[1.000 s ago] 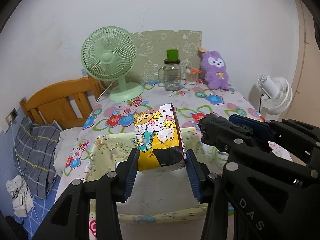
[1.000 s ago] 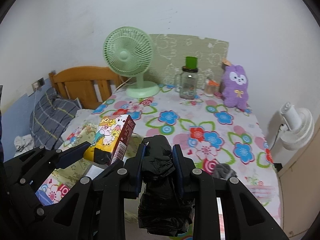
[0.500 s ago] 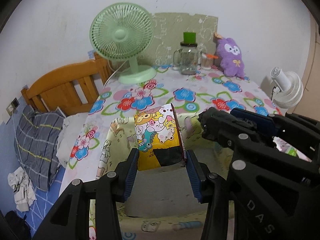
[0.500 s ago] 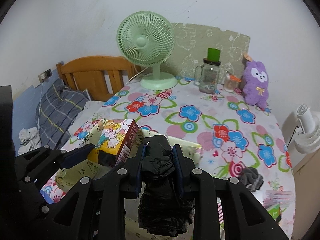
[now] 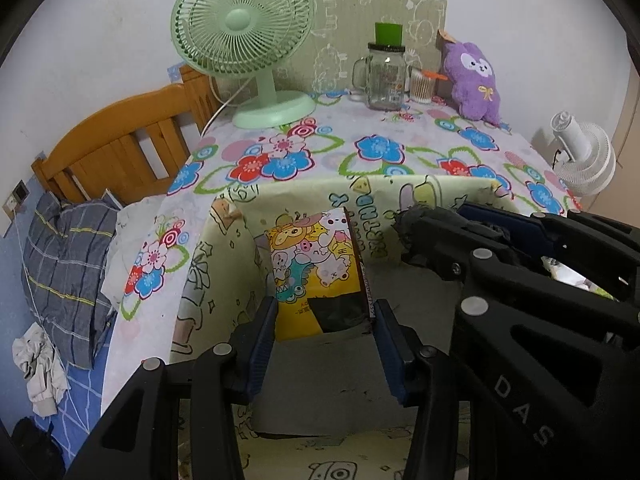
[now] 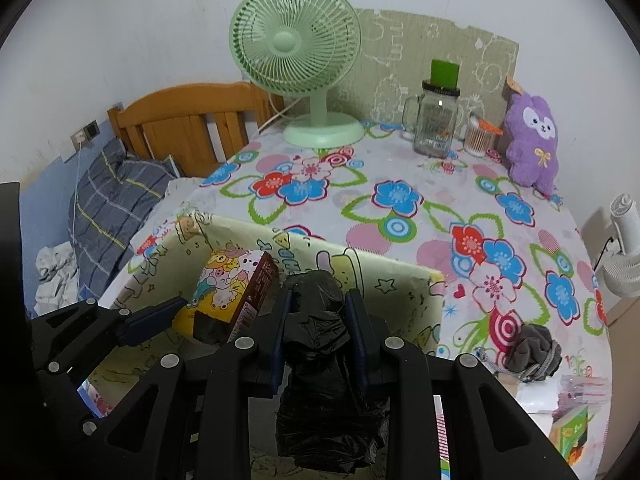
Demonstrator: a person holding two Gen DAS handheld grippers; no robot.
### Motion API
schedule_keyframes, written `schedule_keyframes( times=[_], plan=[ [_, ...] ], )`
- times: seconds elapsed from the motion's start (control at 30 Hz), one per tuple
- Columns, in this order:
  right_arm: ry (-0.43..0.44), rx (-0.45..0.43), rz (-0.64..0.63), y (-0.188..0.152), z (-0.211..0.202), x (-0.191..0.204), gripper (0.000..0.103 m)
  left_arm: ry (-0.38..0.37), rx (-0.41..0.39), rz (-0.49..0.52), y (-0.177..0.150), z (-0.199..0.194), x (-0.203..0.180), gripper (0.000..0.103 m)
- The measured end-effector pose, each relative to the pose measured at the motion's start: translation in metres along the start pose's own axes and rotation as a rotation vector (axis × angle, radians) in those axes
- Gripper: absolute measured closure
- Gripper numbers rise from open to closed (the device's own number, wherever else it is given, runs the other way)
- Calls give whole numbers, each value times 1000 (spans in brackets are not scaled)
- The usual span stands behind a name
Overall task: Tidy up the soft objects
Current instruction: 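Lower both held items into the patterned fabric box and open both grippers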
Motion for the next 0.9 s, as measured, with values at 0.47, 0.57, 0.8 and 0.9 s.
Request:
schedule_keyframes(
  times=[0.47, 0.57, 0.8, 0.9],
  plan=[
    [-5, 64, -17, -11, 14, -1, 55, -8, 14, 10, 0, 1, -4, 26],
    [-4, 60, -20, -10, 12, -2, 42, -8, 23, 10, -1, 0, -5, 24],
    [-12, 55, -27, -6, 5, -5, 31, -9, 16, 3, 2, -6, -8, 17],
    [-22, 51, -30, -3, -1, -5, 25, -1, -2, 2, 5, -12, -10, 16]
  ],
)
Point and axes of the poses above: each gripper's, at about its wrist camera, not at the fingertips, and z roughly the way its jaws point, x to its left, y to its top, the point moved 6 cm from there along z, roughly the way its jaws point, and after that the axes turned 13 degrees about -x, right-handed, at the moved point
